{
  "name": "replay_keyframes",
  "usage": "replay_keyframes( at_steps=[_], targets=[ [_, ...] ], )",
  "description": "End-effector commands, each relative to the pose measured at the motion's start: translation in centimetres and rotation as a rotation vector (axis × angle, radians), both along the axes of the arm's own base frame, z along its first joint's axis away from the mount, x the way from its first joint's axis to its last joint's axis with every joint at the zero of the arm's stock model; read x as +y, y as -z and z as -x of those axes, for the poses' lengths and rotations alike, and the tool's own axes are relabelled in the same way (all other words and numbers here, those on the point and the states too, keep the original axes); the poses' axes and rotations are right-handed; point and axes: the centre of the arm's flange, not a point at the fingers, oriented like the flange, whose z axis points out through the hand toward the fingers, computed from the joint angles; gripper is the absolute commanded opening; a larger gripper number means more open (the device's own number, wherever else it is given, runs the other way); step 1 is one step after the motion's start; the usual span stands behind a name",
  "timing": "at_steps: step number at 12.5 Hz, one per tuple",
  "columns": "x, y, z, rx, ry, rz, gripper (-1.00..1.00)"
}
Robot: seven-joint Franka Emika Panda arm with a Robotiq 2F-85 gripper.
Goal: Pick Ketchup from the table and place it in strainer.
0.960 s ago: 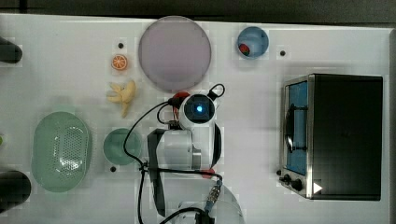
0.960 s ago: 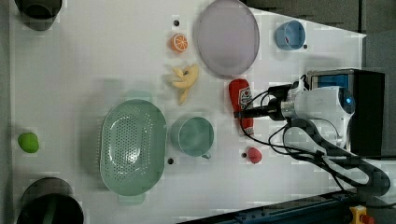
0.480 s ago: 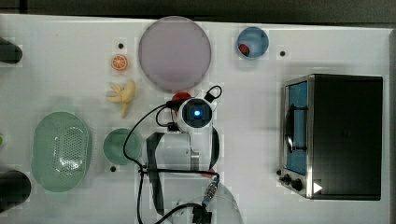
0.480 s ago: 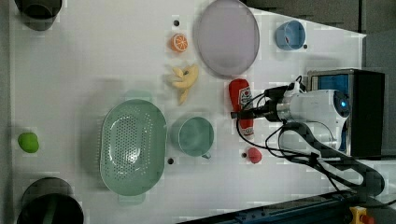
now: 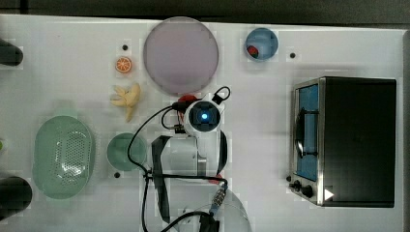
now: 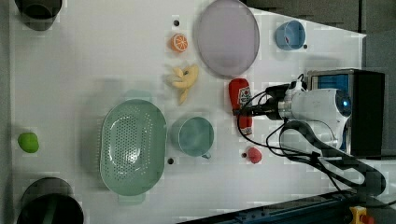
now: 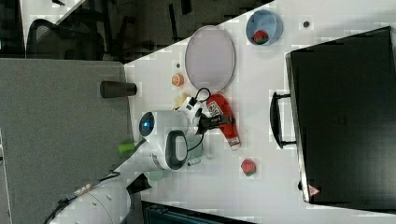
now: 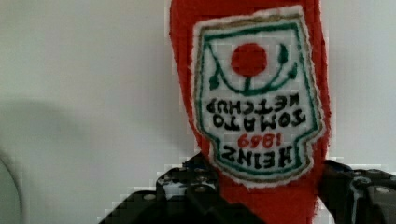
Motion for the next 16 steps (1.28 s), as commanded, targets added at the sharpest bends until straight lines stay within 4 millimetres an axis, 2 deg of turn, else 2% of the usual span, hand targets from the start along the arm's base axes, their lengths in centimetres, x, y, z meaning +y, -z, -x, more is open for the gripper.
replay_keyframes(
  at_steps=[1, 3, 6, 8, 10, 13, 16],
  targets=[
    [0.5, -5.9, -1.9, -0.086, -0.034, 0.014, 0.23],
    [0.8, -10.1, -2.1, -0.068, 0.009, 0.030, 0.23],
    [2.8, -18.1, -2.0, -0.085, -0.028, 0.051, 0.23],
    [4.3, -23.1, -1.3, -0.090, -0.028, 0.070, 0.23],
    [6.4, -27.0, 0.0, -0.062, 0.015, 0.096, 0.23],
    [11.9, -29.5, 2.3, -0.032, 0.085, 0.130, 0.23],
    [19.0, -29.1, 4.5, -0.022, 0.181, 0.107, 0.23]
  ],
)
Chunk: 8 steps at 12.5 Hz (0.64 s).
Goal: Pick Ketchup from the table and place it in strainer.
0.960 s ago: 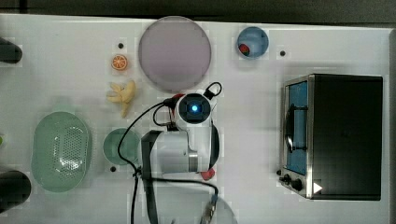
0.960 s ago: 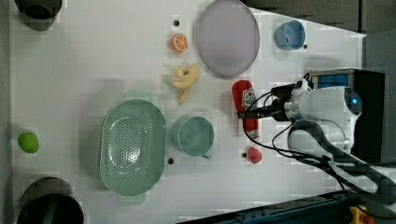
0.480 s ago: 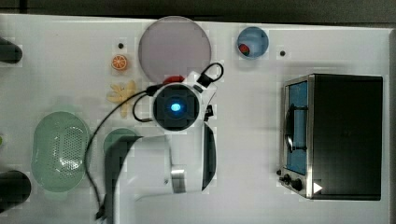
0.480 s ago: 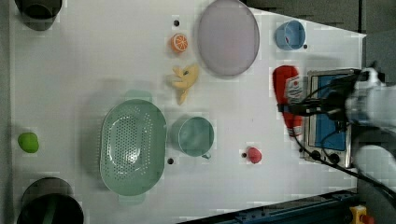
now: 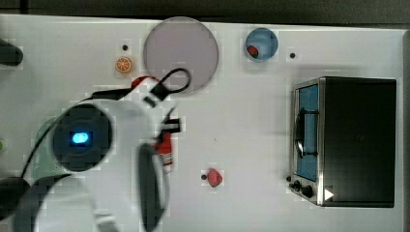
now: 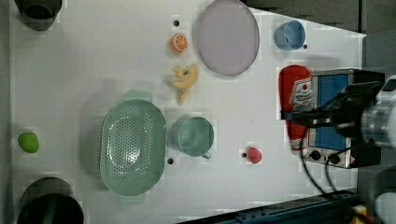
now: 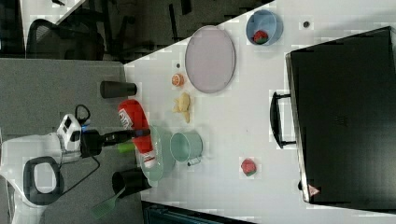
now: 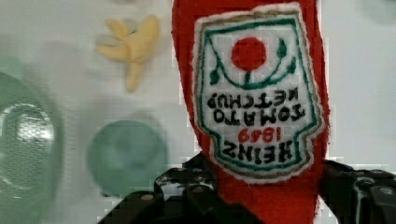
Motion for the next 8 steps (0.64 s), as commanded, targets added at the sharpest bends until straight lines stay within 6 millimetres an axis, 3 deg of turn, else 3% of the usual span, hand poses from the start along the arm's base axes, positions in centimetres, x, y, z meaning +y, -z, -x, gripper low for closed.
replay_keyframes(
  at_steps=[1, 5, 8],
  targets=[
    [8.8, 3.3, 3.1, 0.077, 0.148, -0.033, 0.23],
    [16.9, 6.5, 5.1, 0.048, 0.218, -0.120, 0.23],
    [21.0, 10.3, 5.9, 0.077, 0.294, -0.216, 0.23]
  ],
)
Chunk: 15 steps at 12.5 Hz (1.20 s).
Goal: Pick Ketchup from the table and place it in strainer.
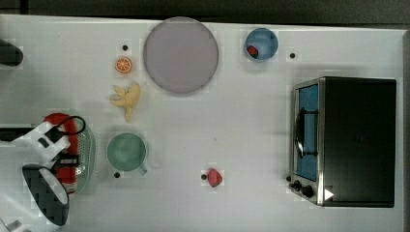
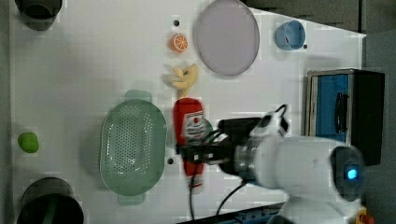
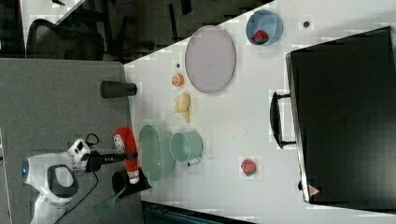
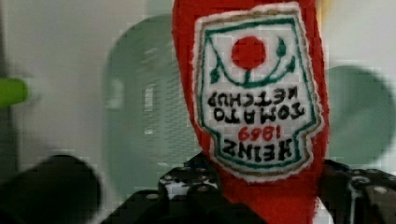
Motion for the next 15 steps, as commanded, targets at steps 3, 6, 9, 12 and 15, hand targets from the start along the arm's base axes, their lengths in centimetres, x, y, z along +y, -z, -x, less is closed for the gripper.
replay_keyframes(
  at_steps=[3, 6, 9, 12, 15],
  targets=[
    [2.3, 5.3, -1.0, 0.067, 0.220, -0.128, 0.31],
    [3.0, 9.3, -1.2, 0.076, 0.198, -0.171, 0.96],
    [2.6, 9.9, -1.5, 0.079, 0.212, -0.163, 1.00],
    [-0.2, 6.9, -2.7, 0.086, 0.356, -0.068, 1.00],
    [-5.7, 1.0, -5.2, 0.029, 0.436, 0.038, 1.00]
  ],
)
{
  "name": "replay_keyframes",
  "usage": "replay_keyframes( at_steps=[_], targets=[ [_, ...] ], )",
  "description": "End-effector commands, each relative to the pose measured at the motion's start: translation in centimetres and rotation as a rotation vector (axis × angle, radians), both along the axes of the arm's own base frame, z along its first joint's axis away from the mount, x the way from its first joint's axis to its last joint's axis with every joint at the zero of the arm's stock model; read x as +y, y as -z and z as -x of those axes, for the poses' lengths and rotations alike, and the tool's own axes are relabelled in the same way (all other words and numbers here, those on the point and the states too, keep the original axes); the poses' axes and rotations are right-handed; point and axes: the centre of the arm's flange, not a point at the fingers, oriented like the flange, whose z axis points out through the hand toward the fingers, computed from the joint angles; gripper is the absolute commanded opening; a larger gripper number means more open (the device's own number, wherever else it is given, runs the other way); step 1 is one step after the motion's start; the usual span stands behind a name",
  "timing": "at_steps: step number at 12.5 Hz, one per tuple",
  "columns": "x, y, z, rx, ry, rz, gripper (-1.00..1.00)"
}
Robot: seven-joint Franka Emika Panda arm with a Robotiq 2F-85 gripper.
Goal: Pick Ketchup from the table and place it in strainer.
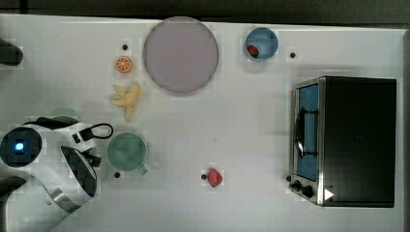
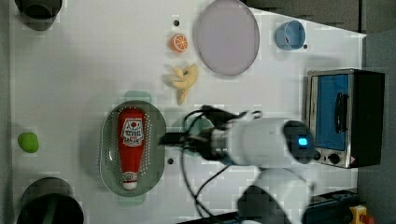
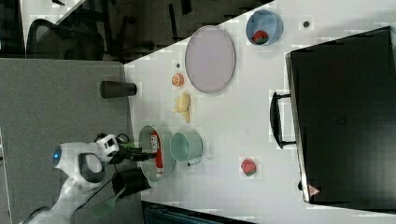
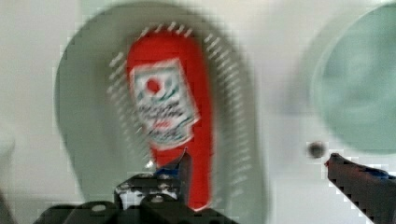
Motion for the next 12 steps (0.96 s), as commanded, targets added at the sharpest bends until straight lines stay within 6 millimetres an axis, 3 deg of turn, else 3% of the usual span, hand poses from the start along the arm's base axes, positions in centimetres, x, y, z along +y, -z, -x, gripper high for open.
replay_keyframes(
  at_steps=[1, 3, 6, 9, 11, 12],
  targets=[
    [-5.9, -9.3, -4.3, -0.113, 0.202, 0.075, 1.00],
    [-11.0, -13.8, -5.7, -0.148, 0.309, 0.138, 1.00],
    [-20.4, -19.8, -6.9, -0.171, 0.506, 0.201, 1.00],
    [-28.7, -24.4, -7.3, -0.141, 0.691, 0.173, 1.00],
    [-32.8, -26.8, -7.3, -0.119, 0.754, 0.162, 1.00],
    [-33.9, -28.1, -7.3, -0.116, 0.774, 0.158, 1.00]
  ],
)
